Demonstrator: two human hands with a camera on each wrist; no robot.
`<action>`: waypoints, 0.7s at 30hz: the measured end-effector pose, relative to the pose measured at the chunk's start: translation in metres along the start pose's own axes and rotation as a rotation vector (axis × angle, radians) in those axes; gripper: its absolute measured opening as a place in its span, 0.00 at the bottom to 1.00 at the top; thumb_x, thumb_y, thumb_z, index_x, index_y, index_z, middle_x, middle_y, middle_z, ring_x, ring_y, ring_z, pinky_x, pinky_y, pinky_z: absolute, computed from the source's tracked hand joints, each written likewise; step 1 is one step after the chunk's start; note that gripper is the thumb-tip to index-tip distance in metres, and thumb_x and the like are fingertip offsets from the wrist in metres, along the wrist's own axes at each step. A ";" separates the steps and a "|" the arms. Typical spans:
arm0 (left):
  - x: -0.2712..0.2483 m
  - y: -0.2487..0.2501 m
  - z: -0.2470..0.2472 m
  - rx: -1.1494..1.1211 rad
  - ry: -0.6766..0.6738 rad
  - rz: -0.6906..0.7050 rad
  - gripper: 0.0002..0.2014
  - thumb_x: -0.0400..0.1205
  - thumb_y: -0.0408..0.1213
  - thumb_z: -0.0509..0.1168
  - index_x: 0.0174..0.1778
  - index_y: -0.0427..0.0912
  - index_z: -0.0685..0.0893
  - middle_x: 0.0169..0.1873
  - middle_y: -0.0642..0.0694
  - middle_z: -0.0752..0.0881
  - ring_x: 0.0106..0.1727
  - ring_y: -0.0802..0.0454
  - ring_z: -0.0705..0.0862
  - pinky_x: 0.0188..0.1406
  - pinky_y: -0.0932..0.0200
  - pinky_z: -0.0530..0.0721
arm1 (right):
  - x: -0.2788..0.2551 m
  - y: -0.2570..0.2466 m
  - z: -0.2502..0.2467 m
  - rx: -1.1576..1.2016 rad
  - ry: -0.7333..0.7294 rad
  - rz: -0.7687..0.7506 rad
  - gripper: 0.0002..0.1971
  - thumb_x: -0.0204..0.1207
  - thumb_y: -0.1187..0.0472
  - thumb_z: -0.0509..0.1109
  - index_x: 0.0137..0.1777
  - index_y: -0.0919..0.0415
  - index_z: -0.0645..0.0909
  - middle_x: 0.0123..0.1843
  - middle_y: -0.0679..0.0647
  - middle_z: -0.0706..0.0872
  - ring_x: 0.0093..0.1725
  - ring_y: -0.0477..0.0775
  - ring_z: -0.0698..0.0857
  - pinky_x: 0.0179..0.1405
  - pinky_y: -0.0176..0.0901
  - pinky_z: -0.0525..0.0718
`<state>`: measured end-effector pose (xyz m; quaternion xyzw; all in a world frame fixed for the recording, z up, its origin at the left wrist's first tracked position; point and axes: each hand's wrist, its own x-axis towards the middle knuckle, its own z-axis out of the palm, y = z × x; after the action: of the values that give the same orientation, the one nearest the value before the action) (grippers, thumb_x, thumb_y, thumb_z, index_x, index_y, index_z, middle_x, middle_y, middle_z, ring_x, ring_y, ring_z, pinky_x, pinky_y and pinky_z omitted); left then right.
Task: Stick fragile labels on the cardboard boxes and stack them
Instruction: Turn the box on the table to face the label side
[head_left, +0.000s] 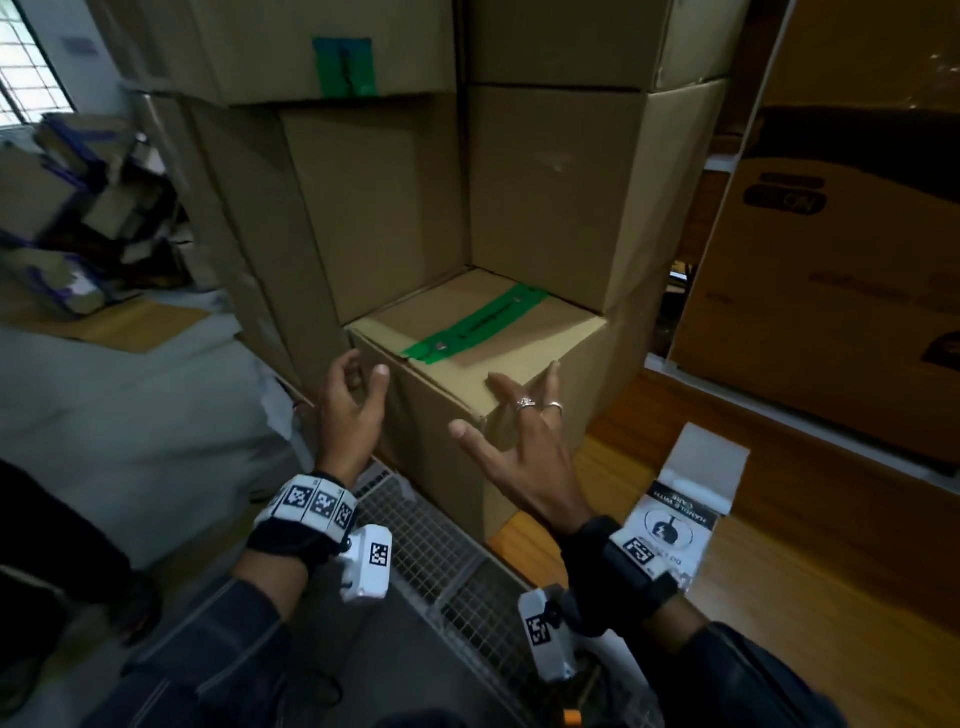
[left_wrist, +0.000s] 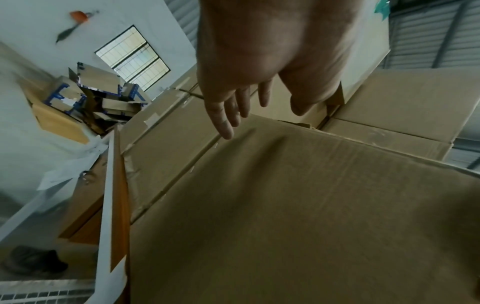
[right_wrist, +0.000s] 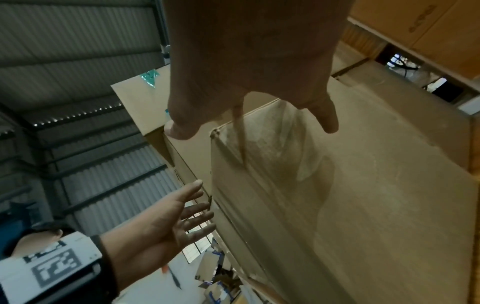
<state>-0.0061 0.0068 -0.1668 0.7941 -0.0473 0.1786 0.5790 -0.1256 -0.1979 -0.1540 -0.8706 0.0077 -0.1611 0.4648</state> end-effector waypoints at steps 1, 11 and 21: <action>0.001 -0.002 0.000 -0.012 -0.020 -0.017 0.25 0.87 0.52 0.67 0.78 0.46 0.74 0.71 0.44 0.82 0.71 0.47 0.80 0.72 0.48 0.79 | -0.003 0.001 0.002 -0.008 0.008 -0.001 0.35 0.75 0.29 0.72 0.81 0.34 0.69 0.92 0.56 0.32 0.90 0.57 0.47 0.83 0.56 0.63; 0.024 -0.027 -0.007 -0.155 -0.186 -0.052 0.40 0.78 0.69 0.65 0.80 0.48 0.71 0.68 0.46 0.84 0.69 0.48 0.84 0.71 0.40 0.82 | -0.010 0.013 -0.020 -0.070 0.107 -0.007 0.26 0.79 0.50 0.77 0.73 0.29 0.74 0.93 0.54 0.49 0.91 0.53 0.50 0.78 0.70 0.76; 0.031 -0.028 -0.019 -0.231 -0.276 -0.036 0.37 0.74 0.71 0.70 0.74 0.56 0.74 0.63 0.52 0.86 0.63 0.53 0.86 0.68 0.39 0.84 | -0.032 0.010 0.011 0.185 0.135 0.084 0.52 0.80 0.52 0.77 0.91 0.36 0.42 0.92 0.36 0.45 0.89 0.43 0.53 0.89 0.60 0.61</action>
<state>0.0263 0.0374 -0.1762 0.7400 -0.1321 0.0507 0.6575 -0.1514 -0.1891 -0.1763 -0.8101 0.0608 -0.1997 0.5479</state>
